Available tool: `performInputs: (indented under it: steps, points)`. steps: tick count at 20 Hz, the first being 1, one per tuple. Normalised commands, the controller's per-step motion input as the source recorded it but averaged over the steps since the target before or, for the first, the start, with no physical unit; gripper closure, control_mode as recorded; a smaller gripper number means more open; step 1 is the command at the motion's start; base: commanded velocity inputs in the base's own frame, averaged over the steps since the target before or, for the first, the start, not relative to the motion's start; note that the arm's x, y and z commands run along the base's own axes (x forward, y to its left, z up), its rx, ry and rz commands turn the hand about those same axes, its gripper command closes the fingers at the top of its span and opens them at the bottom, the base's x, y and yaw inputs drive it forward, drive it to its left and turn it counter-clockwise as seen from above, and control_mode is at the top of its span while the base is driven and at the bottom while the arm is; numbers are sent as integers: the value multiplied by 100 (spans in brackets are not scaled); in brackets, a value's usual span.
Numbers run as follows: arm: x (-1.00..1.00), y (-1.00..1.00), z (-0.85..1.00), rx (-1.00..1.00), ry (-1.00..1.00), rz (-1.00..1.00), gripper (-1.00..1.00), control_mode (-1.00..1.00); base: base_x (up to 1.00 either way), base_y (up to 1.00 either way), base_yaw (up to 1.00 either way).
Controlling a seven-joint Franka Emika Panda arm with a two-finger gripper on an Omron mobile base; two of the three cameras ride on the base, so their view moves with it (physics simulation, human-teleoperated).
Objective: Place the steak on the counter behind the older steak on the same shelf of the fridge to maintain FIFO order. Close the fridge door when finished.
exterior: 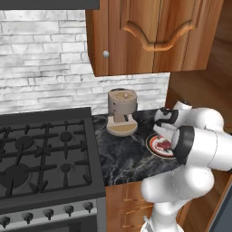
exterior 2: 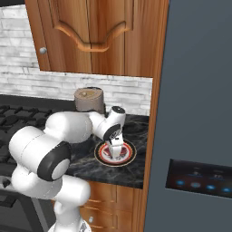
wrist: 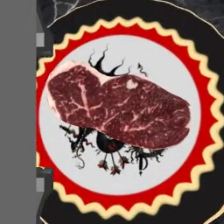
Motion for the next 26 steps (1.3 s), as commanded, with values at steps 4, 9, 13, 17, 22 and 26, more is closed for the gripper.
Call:
performInputs:
  steps: [4, 9, 13, 17, 22, 26]
  points:
    - [16, -9, -9, 0, 12, 0, -100, -100, 0, 0, 0]
    - [14, -17, -7, 0, 13, 0, -100, -100, 0, 0, 0]
    - [27, -9, -22, 0, 16, 0, -100, -100, 0, 0, 0]
    - [34, -2, -29, 0, 14, 0, -100, -100, 0, 0, 0]
    - [11, 0, -46, 0, 2, 0, -100, -100, 0, 0, 0]
    - [-4, 0, -62, 0, -3, -1, -100, -100, 0, 0, 0]
